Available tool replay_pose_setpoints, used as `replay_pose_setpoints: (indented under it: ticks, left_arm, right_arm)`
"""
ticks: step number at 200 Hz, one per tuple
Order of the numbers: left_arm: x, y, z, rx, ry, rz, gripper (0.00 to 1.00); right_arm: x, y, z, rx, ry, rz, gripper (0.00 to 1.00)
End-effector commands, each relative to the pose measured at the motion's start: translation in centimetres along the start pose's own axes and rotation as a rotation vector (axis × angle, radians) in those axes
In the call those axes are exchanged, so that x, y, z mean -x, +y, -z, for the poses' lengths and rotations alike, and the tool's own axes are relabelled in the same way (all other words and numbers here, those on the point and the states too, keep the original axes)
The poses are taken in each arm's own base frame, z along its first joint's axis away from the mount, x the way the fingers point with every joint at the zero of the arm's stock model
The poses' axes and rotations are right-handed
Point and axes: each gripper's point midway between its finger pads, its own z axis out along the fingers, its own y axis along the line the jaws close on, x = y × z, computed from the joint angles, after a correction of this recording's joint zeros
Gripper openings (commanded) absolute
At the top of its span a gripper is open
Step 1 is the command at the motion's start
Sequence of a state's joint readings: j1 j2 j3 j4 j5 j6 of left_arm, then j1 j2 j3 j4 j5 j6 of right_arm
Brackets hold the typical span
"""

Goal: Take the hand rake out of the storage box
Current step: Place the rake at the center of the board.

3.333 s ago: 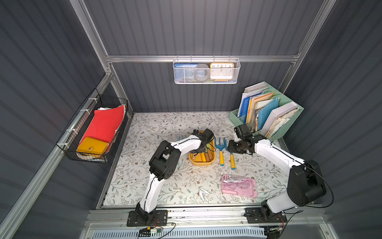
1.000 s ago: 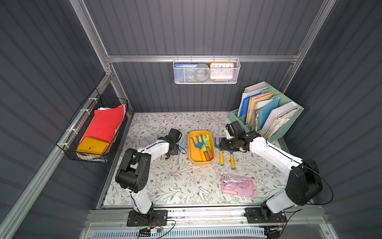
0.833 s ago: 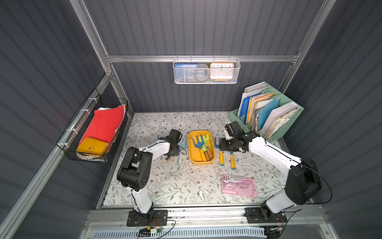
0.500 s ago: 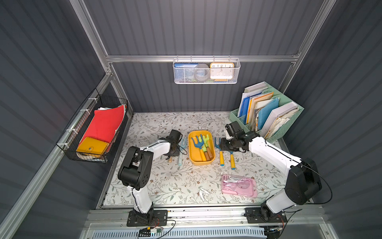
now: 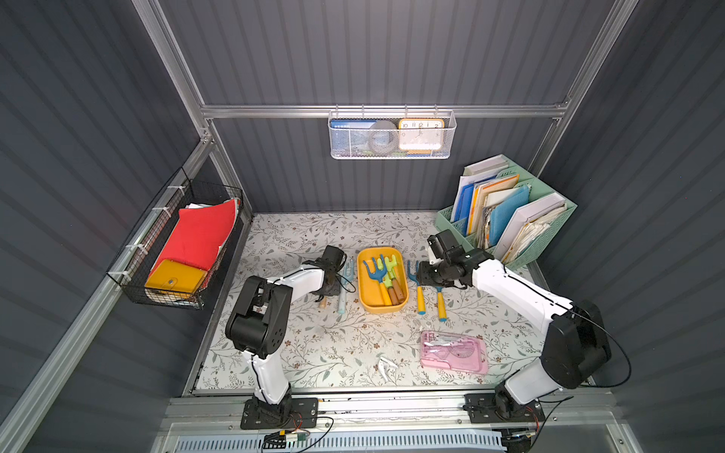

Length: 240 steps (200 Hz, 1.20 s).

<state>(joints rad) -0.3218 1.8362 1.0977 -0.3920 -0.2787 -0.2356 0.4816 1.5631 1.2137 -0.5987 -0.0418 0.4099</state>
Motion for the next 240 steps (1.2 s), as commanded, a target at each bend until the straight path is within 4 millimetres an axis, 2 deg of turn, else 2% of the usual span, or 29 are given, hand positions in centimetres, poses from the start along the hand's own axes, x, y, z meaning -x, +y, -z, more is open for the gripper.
replay_pose_setpoints:
  ticks: [1, 64, 105, 152, 201, 240]
  left_arm:
    - [-1.1, 0.8, 0.1, 0.037, 0.029, -0.002, 0.23]
    - [-1.6, 0.9, -0.5, 0.051, 0.056, 0.023, 0.24]
    - [-1.9, 0.6, -0.6, 0.039, 0.072, 0.015, 0.35]
    - [-1.4, 0.7, -0.2, 0.038, 0.064, 0.020, 0.38]
    - [1.9, -0.1, 3.6, -0.052, -0.030, 0.053, 0.48]
    - [4.0, 0.2, 6.2, -0.062, -0.081, 0.081, 0.50]
  right_arm:
    - [0.0, 0.3, 0.4, 0.007, -0.007, 0.000, 0.43]
    - [0.2, 0.3, 0.6, 0.001, -0.014, 0.008, 0.44]
    - [0.1, 0.4, 0.5, 0.008, -0.010, 0.007, 0.44]
    - [0.5, 1.3, 1.2, -0.004, -0.016, 0.043, 0.44]
    - [0.8, 3.8, 1.7, -0.003, -0.017, 0.104, 0.45]
    - [-0.3, 6.7, 0.2, -0.065, 0.002, 0.148, 0.45]
